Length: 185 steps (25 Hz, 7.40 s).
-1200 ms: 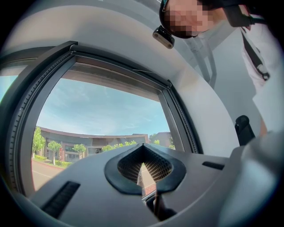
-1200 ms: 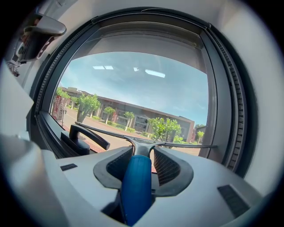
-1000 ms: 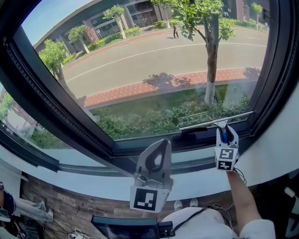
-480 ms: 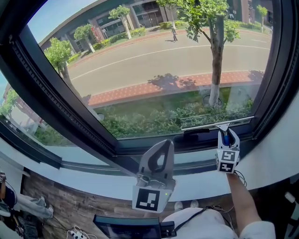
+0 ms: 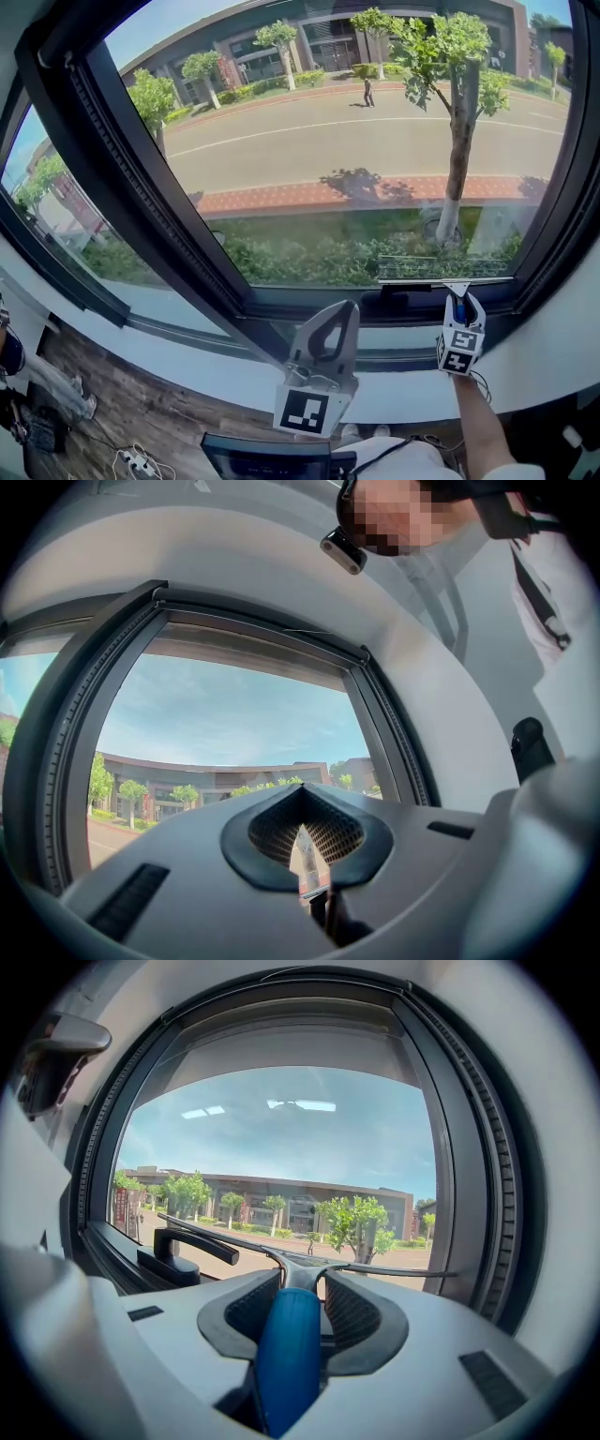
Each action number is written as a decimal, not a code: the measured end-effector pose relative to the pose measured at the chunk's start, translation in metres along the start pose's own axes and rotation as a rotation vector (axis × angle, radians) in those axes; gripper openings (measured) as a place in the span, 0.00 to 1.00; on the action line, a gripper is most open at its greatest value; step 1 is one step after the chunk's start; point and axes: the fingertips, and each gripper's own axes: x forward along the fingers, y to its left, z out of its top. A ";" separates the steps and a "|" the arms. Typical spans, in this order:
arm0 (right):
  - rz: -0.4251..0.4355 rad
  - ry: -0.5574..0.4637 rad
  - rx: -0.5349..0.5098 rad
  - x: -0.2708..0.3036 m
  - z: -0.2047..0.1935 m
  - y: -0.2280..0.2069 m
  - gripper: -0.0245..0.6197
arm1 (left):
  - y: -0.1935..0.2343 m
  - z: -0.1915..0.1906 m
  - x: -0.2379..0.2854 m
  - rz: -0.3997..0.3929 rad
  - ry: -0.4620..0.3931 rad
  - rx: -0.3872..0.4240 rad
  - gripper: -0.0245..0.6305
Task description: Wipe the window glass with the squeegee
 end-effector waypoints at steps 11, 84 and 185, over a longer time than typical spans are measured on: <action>0.023 -0.261 -0.043 -0.064 0.086 0.012 0.27 | 0.004 -0.010 -0.025 0.062 0.009 0.011 0.04; -0.152 -0.805 -0.071 -0.107 0.595 0.103 0.27 | 0.134 0.117 0.035 -0.203 -0.194 0.265 0.04; -0.143 -0.552 -0.067 -0.056 0.314 0.137 0.27 | 0.095 -0.030 0.017 -0.176 0.085 0.071 0.04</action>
